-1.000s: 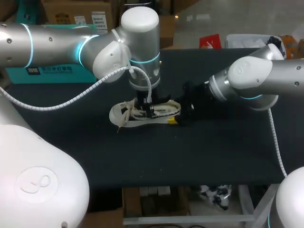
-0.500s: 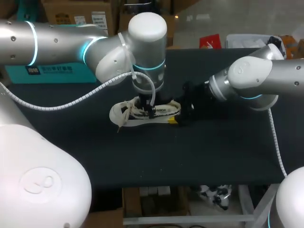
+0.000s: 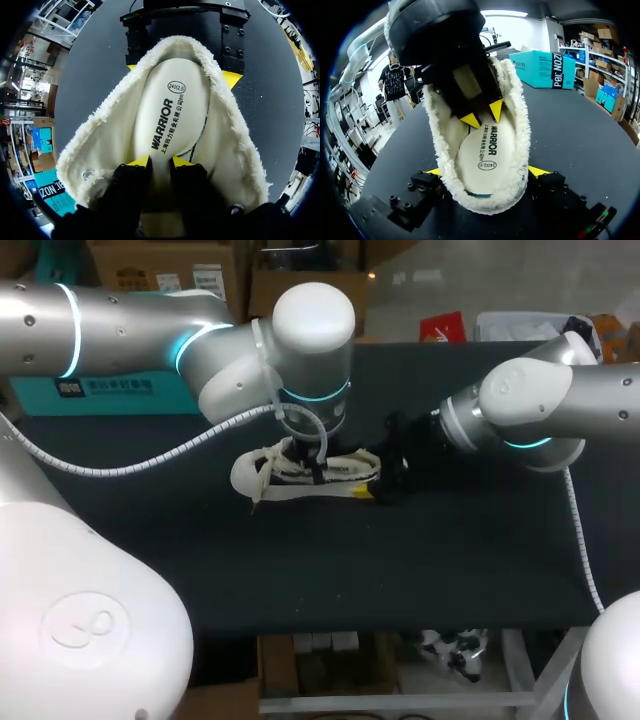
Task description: Open the shoe tongue, take the insole out of the shoe, put the insole back into the shoe, and pack the shoe into the shoebox
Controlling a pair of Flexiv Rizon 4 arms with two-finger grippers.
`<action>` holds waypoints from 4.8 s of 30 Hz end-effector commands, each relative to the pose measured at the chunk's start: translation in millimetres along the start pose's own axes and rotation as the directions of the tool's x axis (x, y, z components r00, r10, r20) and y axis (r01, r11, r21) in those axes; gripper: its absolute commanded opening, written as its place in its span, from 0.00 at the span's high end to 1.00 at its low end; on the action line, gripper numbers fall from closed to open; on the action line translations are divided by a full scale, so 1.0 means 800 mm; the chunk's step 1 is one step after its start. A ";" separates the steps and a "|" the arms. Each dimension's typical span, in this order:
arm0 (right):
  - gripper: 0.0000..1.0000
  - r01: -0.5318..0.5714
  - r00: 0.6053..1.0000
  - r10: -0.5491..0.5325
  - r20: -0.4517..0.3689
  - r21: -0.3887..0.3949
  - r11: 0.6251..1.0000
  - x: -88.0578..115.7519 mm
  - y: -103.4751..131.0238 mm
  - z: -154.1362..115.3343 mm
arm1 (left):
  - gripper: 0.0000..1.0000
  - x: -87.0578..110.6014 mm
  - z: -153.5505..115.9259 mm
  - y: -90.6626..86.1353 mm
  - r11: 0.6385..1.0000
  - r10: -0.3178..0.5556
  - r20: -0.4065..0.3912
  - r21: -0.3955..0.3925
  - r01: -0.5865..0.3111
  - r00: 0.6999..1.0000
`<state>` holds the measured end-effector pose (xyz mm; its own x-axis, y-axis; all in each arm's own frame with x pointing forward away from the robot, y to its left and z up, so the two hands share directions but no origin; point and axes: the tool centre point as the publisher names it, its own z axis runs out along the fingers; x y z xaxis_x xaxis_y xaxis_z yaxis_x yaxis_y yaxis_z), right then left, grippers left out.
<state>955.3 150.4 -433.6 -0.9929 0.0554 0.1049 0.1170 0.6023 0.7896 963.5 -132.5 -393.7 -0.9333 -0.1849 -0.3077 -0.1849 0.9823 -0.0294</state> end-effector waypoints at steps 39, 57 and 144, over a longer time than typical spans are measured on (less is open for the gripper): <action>1.00 0.002 1.000 -0.002 -0.005 -0.002 1.000 -0.003 -0.011 0.012 | 1.00 -0.008 -0.059 -0.036 0.954 -0.032 -0.112 0.294 0.064 0.993; 1.00 0.002 1.000 -0.002 -0.005 -0.002 1.000 -0.003 -0.011 0.012 | 1.00 0.013 -0.116 -0.041 0.902 -0.021 -0.233 0.416 0.120 0.972; 0.91 -0.160 0.987 0.081 0.141 0.757 0.634 -0.017 0.122 -0.001 | 1.00 -0.013 -0.261 0.224 0.632 0.212 -0.507 0.723 0.279 0.835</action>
<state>976.8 204.8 -353.5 -0.9736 0.2144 0.0785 0.2221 0.9691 0.1078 878.0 40.8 -196.4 -0.9720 0.0538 0.2288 -0.1538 0.5904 -0.7923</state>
